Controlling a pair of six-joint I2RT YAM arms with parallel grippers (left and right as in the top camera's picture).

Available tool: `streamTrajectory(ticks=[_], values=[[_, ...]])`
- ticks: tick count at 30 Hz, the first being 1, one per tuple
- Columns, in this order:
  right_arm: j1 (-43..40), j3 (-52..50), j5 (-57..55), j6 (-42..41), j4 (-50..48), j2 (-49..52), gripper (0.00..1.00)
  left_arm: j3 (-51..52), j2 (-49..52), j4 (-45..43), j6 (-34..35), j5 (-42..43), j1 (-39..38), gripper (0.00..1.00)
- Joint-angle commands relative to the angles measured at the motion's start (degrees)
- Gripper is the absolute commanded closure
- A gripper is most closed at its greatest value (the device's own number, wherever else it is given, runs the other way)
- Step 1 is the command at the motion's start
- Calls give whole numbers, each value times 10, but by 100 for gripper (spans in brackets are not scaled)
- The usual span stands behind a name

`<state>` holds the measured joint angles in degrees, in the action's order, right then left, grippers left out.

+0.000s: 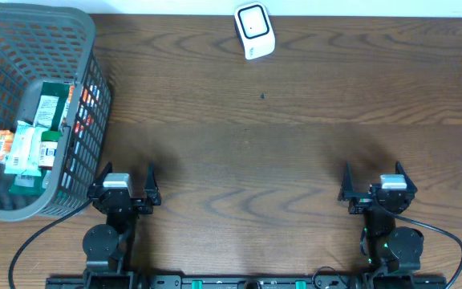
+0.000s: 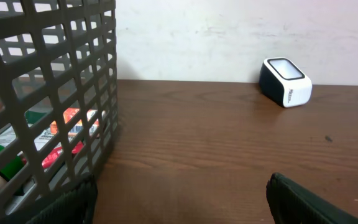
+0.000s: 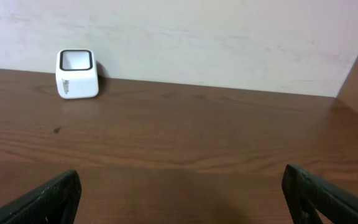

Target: Scan the item barcode

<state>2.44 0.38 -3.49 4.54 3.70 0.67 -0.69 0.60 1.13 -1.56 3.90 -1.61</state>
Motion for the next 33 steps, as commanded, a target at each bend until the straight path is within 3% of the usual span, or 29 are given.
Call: streamTrajectory(ticks=[1, 4, 5, 7, 12, 16, 23, 28, 33], values=[[-2, -1, -5, -9, 2, -3, 1, 5, 0, 25, -7, 7, -1, 13], [-2, -1, -5, -9, 2, -3, 1, -2, 0, 26, 70, 24, -1, 13], [-2, -1, -5, -9, 2, -3, 1, -11, 0, 27, 129, 59, -1, 13], [-2, -1, -5, -9, 2, -3, 1, -22, 0, 27, 172, 95, -1, 13], [-2, -1, -5, -9, 2, -3, 1, -70, 3, 32, 230, 181, -1, 13], [-2, -1, -5, -9, 2, -3, 1, -146, 34, 68, 247, 200, -1, 13], [-2, -1, -5, -9, 2, -3, 1, -360, 170, 215, 240, 202, -1, 12], [-2, -1, -5, -9, 2, -3, 1, -594, 327, 349, 125, 194, -1, 13], [-2, -1, -5, -9, 2, -3, 1, -883, 508, 484, 73, 82, -1, 12]])
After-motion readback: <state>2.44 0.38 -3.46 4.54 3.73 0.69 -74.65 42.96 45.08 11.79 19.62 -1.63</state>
